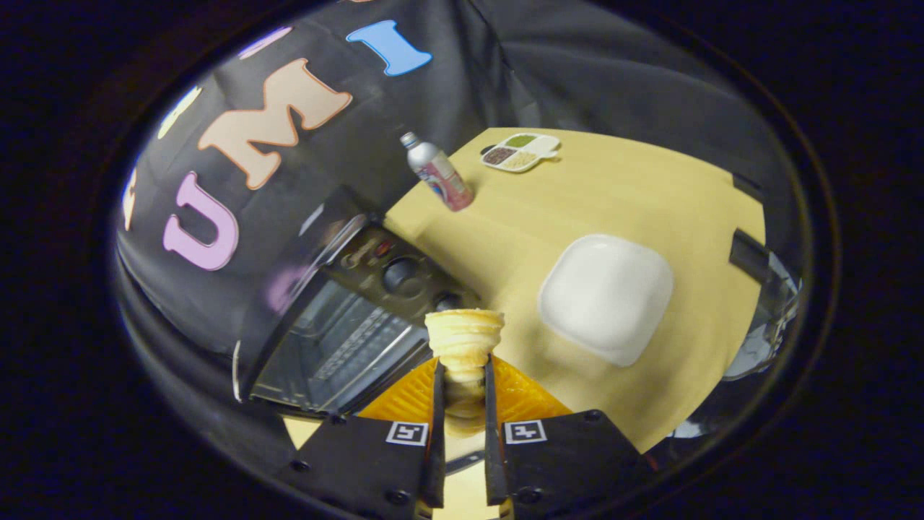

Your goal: Open the toaster oven, put the food inside, and close the toaster oven door.

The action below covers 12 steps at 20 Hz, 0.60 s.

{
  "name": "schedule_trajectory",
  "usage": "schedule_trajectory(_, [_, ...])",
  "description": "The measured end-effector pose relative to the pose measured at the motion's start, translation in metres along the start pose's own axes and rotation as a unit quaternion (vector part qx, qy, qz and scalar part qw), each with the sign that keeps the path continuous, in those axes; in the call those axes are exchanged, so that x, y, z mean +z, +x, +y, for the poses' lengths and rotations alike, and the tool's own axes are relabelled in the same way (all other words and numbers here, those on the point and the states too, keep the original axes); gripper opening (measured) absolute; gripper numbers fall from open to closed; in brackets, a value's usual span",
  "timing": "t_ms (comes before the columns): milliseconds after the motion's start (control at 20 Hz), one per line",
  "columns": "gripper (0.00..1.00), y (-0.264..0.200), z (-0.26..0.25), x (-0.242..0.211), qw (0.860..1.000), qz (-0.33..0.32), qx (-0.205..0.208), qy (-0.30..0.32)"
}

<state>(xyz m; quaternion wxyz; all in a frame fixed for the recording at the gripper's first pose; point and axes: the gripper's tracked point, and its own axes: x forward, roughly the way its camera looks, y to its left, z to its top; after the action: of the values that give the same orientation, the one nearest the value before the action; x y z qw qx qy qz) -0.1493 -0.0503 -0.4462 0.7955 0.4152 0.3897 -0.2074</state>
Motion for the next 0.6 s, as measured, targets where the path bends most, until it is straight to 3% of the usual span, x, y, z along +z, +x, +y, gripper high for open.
schedule_trajectory(250, [0.24,0.005,0.058,-0.032,0.998,0.004,0.052,0.028])
schedule_trajectory(600, [0.24,0.033,0.108,-0.05,0.991,-0.021,0.073,0.112])
